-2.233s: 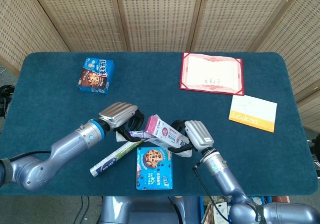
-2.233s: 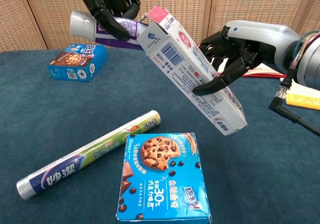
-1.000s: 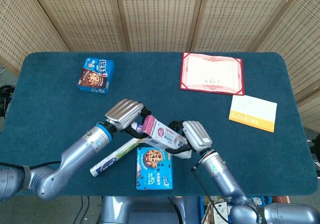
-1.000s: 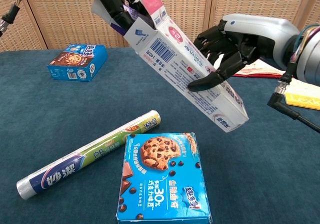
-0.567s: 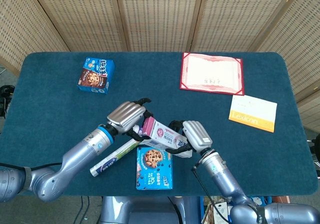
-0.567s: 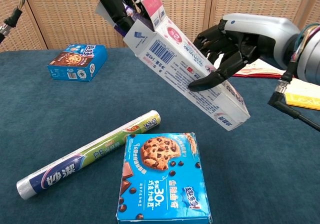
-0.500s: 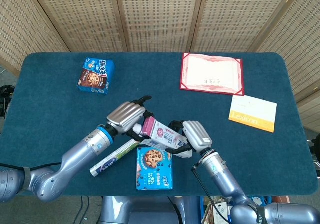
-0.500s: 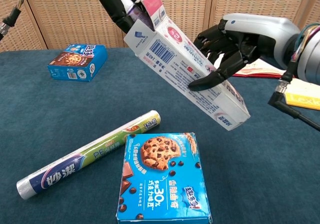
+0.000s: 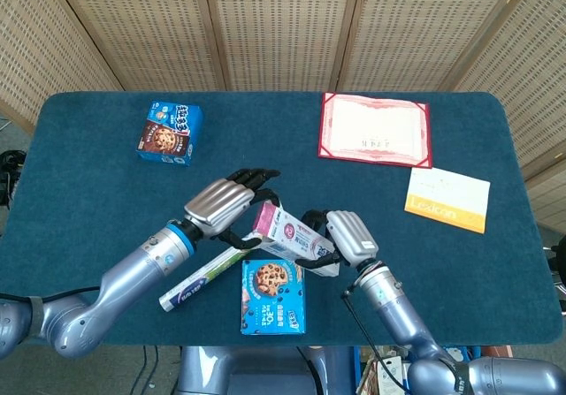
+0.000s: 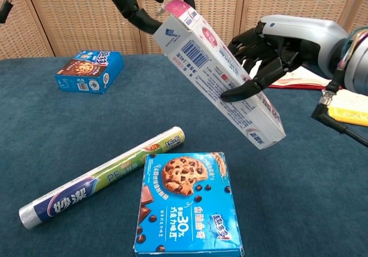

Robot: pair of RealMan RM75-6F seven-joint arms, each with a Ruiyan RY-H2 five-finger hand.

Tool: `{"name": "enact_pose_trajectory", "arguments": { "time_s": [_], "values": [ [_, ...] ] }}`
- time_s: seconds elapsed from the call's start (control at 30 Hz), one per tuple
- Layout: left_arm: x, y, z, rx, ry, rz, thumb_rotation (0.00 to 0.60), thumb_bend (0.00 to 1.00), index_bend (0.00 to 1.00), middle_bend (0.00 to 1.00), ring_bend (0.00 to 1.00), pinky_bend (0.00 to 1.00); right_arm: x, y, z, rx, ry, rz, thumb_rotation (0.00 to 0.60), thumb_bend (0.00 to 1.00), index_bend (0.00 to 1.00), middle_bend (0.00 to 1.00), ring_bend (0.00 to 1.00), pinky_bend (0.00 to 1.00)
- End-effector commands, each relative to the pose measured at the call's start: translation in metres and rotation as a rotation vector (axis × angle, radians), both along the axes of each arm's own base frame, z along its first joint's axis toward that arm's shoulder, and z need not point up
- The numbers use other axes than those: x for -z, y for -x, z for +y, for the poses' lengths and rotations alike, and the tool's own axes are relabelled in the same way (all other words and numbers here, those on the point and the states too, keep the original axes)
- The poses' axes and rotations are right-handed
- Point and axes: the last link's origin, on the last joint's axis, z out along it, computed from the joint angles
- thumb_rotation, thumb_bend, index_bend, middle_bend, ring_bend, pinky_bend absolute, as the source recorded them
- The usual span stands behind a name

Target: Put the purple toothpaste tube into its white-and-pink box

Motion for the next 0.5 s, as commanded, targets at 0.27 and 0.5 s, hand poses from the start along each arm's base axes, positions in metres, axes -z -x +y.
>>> {"name": "enact_pose_trajectory", "arguments": {
  "time_s": [0.27, 0.5],
  "values": [
    [-0.039, 0.013, -0.022, 0.059, -0.072, -0.126, 0.600, 0.51, 0.29, 0.00, 0.00, 0.04, -0.004, 0.027, -0.002, 0.036, 0.026, 0.050, 0.600, 0.08, 0.70, 0.57, 0.46, 0.53],
    [-0.049, 0.052, -0.026, 0.047, -0.146, -0.099, 0.600, 0.51, 0.27, 0.00, 0.00, 0.00, -0.013, 0.064, 0.000, 0.036, 0.115, 0.202, 0.600, 0.08, 0.70, 0.57, 0.46, 0.53]
  ]
}}
